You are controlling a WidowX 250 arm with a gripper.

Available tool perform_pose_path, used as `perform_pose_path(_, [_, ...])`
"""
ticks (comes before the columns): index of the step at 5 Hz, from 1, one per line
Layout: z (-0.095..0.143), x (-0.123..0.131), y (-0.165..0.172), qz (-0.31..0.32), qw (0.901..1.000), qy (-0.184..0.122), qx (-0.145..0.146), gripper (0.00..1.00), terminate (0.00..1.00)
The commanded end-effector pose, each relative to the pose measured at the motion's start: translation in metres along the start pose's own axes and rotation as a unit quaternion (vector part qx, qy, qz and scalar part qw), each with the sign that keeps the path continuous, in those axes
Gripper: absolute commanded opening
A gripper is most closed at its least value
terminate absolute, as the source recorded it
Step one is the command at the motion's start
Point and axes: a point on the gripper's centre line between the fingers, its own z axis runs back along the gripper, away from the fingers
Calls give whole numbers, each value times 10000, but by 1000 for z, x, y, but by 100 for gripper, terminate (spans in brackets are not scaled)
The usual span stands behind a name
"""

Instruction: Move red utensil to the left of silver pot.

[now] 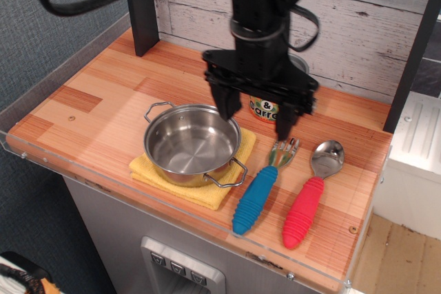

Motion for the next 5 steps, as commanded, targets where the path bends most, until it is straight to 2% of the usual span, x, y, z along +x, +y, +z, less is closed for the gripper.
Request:
perform_pose_path(1, [-7,-8,-26,-325,9993,143,-115,100,0])
perform_pose_path(3, [-22,-10,-45,-467,9986,175,-196,100,0])
perform_pose_path(5, [-40,-8,-60,-653,9972,360,-112,100,0])
